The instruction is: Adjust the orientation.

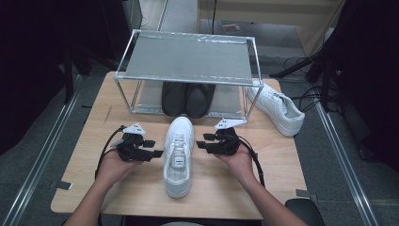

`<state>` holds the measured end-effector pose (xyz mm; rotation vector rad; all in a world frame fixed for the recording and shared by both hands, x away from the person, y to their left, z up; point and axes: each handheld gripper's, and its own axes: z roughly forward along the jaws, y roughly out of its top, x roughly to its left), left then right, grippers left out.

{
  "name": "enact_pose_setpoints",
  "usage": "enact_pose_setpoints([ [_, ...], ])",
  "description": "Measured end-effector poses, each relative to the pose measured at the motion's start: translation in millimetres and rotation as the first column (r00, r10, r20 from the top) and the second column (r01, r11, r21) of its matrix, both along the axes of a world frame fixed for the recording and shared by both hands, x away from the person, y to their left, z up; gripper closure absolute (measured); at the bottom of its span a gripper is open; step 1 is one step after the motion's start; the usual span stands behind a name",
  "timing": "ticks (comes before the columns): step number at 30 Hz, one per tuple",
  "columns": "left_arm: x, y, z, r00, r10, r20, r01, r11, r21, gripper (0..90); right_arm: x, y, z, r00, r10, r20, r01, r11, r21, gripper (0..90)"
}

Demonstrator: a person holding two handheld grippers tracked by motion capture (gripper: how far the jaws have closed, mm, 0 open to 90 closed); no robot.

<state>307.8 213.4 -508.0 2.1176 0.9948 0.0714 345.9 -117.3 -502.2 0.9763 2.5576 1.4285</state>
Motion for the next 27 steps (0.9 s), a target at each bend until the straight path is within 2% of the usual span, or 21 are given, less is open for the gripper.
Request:
enact_pose_setpoints([
  [11,2.2,2.2,-1.5,1.0,0.001,-0.001,-0.001,1.0,-0.009,38.4,1.3,-10.2,6.3,0.9998,-0.015,0.014,0.015,0.9999,0.007,52.3],
  [21,6.2,1.6,-3.4,1.0,0.001,0.004,0.0,0.9996,-0.028,38.4,3.5,-28.7,16.8,0.9977,-0.059,0.032,0.059,0.9982,0.009,52.1],
  [23,7.9,-0.7,-2.2,1.0,-0.005,-0.007,0.005,0.9999,-0.013,38.2,3.8,-33.8,18.7,0.9967,-0.069,0.041,0.069,0.9976,-0.001,52.1],
  [27,9.5,-3.8,-1.8,0.9999,-0.014,0.001,0.014,0.9998,-0.01,38.0,4.6,-42.5,21.3,0.9945,-0.09,0.054,0.09,0.9958,-0.013,51.7],
])
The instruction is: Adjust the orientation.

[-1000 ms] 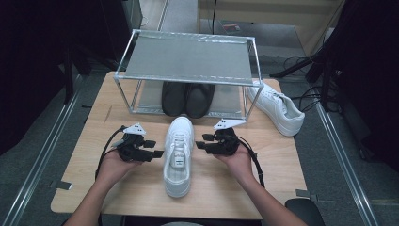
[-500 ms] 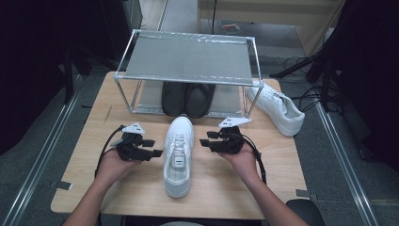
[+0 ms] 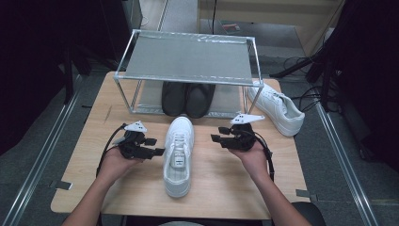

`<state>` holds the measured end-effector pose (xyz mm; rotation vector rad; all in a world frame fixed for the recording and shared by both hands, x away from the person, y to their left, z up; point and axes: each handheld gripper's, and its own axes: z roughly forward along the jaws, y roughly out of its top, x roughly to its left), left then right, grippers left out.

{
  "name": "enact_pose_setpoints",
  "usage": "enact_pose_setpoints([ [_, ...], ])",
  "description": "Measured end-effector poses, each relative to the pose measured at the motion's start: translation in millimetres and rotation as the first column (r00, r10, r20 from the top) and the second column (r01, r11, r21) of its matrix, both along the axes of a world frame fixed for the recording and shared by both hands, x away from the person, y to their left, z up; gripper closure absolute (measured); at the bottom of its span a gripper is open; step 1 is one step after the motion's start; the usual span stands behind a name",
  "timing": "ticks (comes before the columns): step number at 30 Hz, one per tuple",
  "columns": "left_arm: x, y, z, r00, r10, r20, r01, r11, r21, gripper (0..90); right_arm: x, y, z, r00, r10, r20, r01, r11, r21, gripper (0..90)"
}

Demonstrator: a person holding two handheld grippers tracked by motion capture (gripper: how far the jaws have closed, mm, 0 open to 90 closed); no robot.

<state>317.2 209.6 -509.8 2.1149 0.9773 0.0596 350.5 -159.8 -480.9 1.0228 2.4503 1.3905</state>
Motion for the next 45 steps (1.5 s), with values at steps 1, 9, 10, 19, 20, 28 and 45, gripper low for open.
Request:
enact_pose_setpoints([
  [1,0.8,-0.3,0.0,1.0,-0.004,-0.002,0.004,1.0,0.004,38.0,0.4,-2.7,0.7,1.0,-0.007,0.001,0.007,1.0,0.003,51.8],
  [9,6.9,-5.1,-0.1,0.9998,-0.018,-0.003,0.018,0.9998,0.003,38.0,5.2,-26.9,3.6,0.9977,-0.068,-0.005,0.068,0.9977,0.006,51.7],
  [10,7.0,-6.1,-0.3,0.9998,-0.021,0.002,0.021,0.9998,0.001,38.0,5.4,-29.5,3.8,0.997,-0.077,-0.001,0.077,0.997,0.001,51.7],
  [19,10.3,-6.9,-0.4,0.9996,-0.025,0.015,0.025,0.9994,-0.025,38.1,9.9,-52.5,5.9,0.9914,-0.131,-0.002,0.131,0.9914,-0.006,52.3],
  [20,11.2,-7.2,0.4,0.9996,-0.027,0.006,0.027,0.9994,-0.023,37.9,10.8,-55.8,6.6,0.99,-0.141,0.003,0.141,0.99,-0.004,52.6],
  [28,12.0,-7.4,0.8,0.9997,-0.026,0.002,0.026,0.9995,-0.02,37.7,21.5,-75.2,6.8,0.9826,-0.186,0.006,0.186,0.9826,-0.002,53.5],
  [45,12.6,-7.0,0.0,0.9996,-0.027,-0.001,0.027,0.9995,-0.014,37.5,39.3,-106.4,13.7,0.9597,-0.279,0.035,0.279,0.9602,-0.007,53.6],
])
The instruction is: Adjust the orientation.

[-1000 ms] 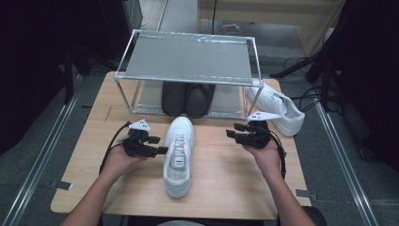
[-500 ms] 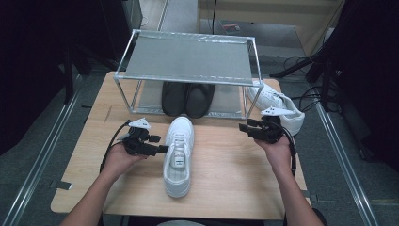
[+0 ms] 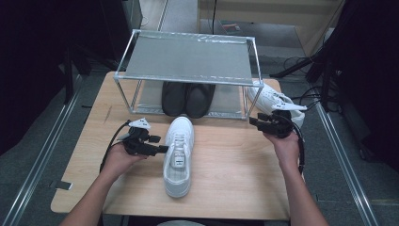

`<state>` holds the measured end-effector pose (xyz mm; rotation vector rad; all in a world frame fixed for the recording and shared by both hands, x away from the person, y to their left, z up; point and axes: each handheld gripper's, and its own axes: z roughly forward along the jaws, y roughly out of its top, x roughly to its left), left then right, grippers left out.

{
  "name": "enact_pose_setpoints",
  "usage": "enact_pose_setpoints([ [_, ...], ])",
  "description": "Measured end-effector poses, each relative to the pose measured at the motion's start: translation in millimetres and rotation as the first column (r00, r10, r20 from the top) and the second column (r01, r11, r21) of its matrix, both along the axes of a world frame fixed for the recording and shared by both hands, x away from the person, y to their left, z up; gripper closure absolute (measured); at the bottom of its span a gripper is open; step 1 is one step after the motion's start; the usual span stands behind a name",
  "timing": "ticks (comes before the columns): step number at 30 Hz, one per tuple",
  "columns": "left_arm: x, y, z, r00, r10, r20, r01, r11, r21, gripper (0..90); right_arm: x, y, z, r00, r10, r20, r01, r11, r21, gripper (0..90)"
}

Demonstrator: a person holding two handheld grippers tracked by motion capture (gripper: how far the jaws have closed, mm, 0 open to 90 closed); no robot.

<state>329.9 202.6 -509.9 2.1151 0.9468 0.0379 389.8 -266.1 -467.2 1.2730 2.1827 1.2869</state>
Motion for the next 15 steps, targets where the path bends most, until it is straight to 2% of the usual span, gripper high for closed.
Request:
enact_pose_setpoints([
  [2,0.1,0.2,-0.1,1.0,0.0,-0.001,0.0,1.0,0.0,37.6,1.2,-2.5,0.0,1.0,-0.006,-0.002,0.006,0.9999,-0.012,53.2],
  [5,0.2,0.1,-0.1,1.0,0.0,-0.001,0.0,1.0,-0.001,37.5,4.3,-8.9,-2.0,0.9993,-0.028,-0.025,0.028,0.9996,0.003,52.6],
  [9,0.4,0.2,-0.4,1.0,-0.001,-0.004,0.001,1.0,-0.005,37.5,7.4,-17.7,-2.0,0.9985,-0.052,-0.016,0.053,0.9985,0.017,52.6],
  [15,0.5,0.2,-0.6,1.0,0.0,-0.007,0.0,1.0,-0.008,37.4,16.0,-33.0,1.7,0.9946,-0.101,-0.022,0.101,0.9949,0.005,53.2],
])
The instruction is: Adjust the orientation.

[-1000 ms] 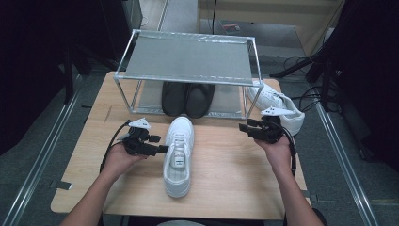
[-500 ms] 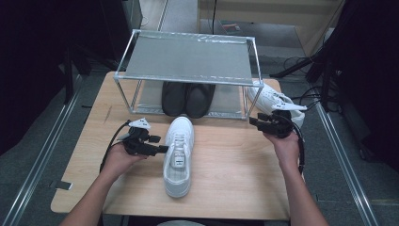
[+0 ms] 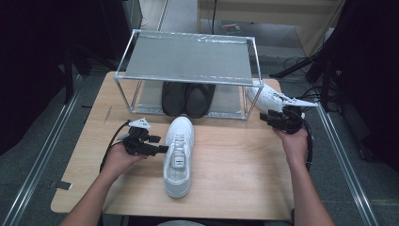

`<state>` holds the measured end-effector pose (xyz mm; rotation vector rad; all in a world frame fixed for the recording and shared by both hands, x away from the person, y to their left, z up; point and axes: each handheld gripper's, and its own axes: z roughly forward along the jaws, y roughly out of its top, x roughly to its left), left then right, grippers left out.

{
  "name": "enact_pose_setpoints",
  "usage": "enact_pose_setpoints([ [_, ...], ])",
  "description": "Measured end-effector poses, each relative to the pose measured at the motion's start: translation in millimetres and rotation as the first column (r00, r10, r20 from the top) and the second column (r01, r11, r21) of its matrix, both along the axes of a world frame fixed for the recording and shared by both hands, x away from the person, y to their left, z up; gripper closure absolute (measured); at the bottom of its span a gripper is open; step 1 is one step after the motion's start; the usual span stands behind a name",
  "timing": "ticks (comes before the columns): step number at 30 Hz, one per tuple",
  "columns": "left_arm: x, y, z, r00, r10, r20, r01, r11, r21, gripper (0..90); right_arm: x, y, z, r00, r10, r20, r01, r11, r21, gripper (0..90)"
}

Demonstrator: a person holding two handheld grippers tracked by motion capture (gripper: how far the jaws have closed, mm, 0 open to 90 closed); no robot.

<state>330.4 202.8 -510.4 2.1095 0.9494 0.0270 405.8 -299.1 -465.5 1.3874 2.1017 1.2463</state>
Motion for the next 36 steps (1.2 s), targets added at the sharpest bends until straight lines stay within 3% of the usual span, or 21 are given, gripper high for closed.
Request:
enact_pose_setpoints([
  [7,0.5,0.5,-0.2,1.0,-0.001,-0.003,0.001,1.0,0.002,37.1,11.3,-14.8,3.3,0.9993,-0.037,-0.001,0.037,0.9992,-0.011,54.2],
  [11,0.4,0.6,-0.3,1.0,-0.001,-0.001,0.001,0.9999,0.012,37.2,18.7,-24.7,6.5,0.9981,-0.059,-0.019,0.059,0.9982,0.009,54.2],
  [22,-6.6,0.8,-0.7,0.9998,-0.014,0.014,0.014,0.9993,0.035,37.8,31.9,-47.1,14.2,0.9905,-0.137,-0.01,0.137,0.9903,-0.022,53.6],
  [29,-11.5,4.3,-1.0,0.9999,-0.003,0.016,0.003,0.9992,0.04,37.8,45.2,-42.0,8.1,0.9893,-0.145,-0.017,0.144,0.9885,-0.046,53.5],
  [36,-17.1,10.6,-1.6,0.9998,0.013,0.015,-0.014,0.9991,0.04,37.8,59.5,-32.6,-2.3,0.9905,-0.129,-0.047,0.128,0.9912,-0.034,54.8],
])
